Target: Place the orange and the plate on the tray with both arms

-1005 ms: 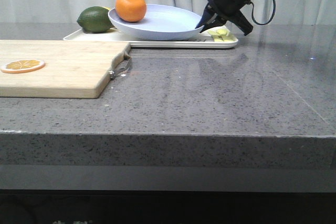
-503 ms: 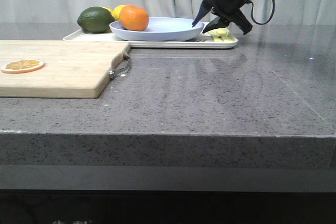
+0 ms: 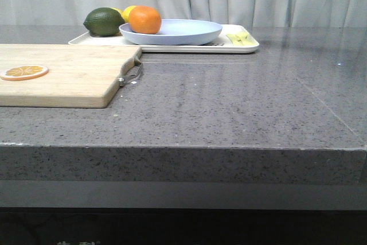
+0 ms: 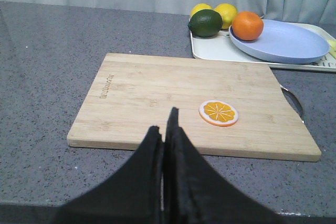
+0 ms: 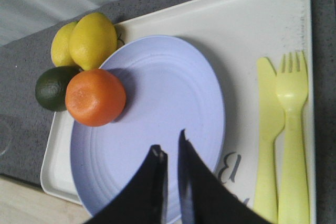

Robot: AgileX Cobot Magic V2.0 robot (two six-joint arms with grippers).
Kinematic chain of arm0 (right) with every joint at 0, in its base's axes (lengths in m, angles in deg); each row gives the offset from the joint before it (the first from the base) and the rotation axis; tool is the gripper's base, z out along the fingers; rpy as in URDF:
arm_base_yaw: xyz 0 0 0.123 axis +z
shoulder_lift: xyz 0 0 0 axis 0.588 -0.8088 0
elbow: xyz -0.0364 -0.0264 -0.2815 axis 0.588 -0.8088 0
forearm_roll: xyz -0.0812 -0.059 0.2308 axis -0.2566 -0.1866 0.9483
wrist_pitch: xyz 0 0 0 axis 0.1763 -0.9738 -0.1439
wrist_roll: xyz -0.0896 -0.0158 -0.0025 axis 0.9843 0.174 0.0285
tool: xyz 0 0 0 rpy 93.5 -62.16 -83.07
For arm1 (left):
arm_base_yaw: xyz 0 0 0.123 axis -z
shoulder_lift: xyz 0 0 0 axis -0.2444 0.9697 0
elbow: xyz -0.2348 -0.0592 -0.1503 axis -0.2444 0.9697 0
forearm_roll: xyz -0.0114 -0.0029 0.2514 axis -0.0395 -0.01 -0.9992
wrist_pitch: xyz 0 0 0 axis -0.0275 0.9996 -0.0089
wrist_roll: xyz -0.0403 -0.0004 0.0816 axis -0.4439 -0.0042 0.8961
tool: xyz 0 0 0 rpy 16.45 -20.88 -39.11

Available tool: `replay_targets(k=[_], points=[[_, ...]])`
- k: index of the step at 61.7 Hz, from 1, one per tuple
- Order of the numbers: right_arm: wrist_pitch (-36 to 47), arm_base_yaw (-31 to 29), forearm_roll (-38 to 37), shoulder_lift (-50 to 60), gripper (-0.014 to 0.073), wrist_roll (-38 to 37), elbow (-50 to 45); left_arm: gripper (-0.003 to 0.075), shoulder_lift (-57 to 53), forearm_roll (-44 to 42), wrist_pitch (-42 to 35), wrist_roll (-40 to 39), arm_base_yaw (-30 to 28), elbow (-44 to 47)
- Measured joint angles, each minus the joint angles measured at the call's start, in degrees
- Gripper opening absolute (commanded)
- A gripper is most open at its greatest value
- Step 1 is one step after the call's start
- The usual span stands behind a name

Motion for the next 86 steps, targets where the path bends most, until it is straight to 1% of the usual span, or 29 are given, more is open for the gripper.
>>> replay_targets(k=[2,10,18,26,41,47,56,66,78,86], points=[[-0.97,0.00,0.00,0.38,-0.0072,0.42,0.00,-0.0018,0.00,0.00,0.00,0.00,0.00,0.00],[-5.56,0.00,-0.60,1.68,-0.0060,1.96,0.21,-0.0018,0.00,0.00,0.00,0.00,0.00,0.00],[-9.60,0.00,-4.31,3.95,-0.0060,2.44,0.21,-0.0018,0.00,0.00,0.00,0.00,0.00,0.00],[-10.21,0.00,-9.47,7.02,-0.0060,2.73,0.44,-0.0018,0.00,0.00,0.00,0.00,0.00,0.00],[-10.21,0.00,-11.40,13.10,-0.0060,5.17,0.57,-0.0018,0.00,0.00,0.00,0.00,0.00,0.00],[-10.21,0.55,-13.15,16.49,-0.0060,5.67,-1.44,-0.0018,0.00,0.00,0.00,0.00,0.00,0.00],[-10.21,0.67,-14.47,24.30,-0.0060,8.35,-9.41,-0.0018,0.00,0.00,0.00,0.00,0.00,0.00],[-10.21,0.67,-14.82,34.12,-0.0060,12.18,-22.38,-0.0018,0.00,0.00,0.00,0.00,0.00,0.00],[-10.21,0.67,-14.82,45.44,-0.0060,18.14,-39.06,-0.0018,0.00,0.00,0.00,0.00,0.00,0.00],[-9.45,0.67,-14.82,54.06,-0.0060,22.04,-52.06,-0.0018,0.00,0.00,0.00,0.00,0.00,0.00]])
